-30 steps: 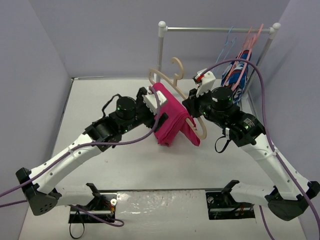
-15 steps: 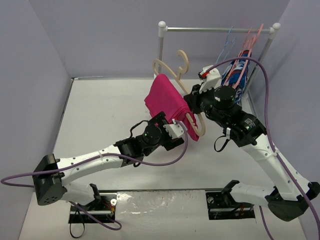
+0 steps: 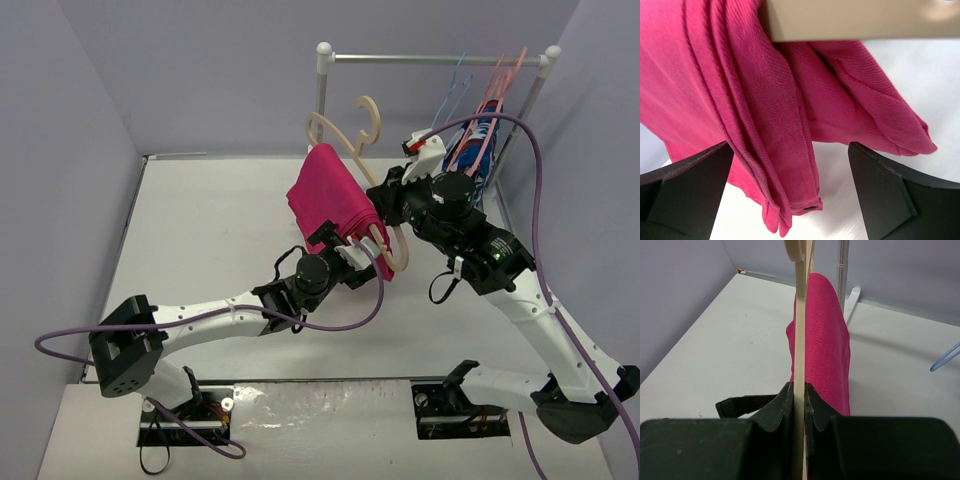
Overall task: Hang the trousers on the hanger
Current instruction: Place the hanger at the clothesline.
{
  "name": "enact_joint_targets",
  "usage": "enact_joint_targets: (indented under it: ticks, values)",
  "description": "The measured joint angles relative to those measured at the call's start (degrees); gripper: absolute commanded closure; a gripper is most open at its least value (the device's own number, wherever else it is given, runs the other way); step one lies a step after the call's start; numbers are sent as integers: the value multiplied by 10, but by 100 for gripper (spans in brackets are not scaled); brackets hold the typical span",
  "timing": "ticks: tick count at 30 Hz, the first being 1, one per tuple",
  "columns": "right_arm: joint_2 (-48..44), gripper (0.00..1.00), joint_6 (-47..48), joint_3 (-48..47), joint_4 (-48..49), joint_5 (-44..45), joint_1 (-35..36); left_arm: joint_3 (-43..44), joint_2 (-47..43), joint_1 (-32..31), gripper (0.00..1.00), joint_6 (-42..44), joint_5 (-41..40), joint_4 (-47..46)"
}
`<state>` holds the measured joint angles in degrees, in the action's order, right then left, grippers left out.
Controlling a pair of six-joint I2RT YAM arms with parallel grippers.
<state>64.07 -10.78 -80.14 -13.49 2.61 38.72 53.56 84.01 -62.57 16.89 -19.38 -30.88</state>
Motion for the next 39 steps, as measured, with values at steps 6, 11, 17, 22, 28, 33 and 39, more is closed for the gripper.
enact_joint_targets:
  ticks: [6,11,17,22,28,33,39]
  values:
    - [-9,100,-4,0,0,0,0,0,29,1,10,3,-16,-35]
    - [-16,100,-6,5,2,0,0,0,36,11,26,3,-21,-48]
    - [-19,100,-11,10,3,0,0,0,36,37,24,-7,-14,-63]
    - [-20,100,-14,10,5,0,0,0,37,44,18,-17,5,-81]
    - [-20,100,-19,10,5,0,0,-9,37,44,22,-29,40,-117]
    - [-20,100,-21,14,5,0,0,-14,37,44,66,-34,52,-119]
    - [-21,100,-23,19,1,0,0,-14,39,46,100,-34,50,-119]
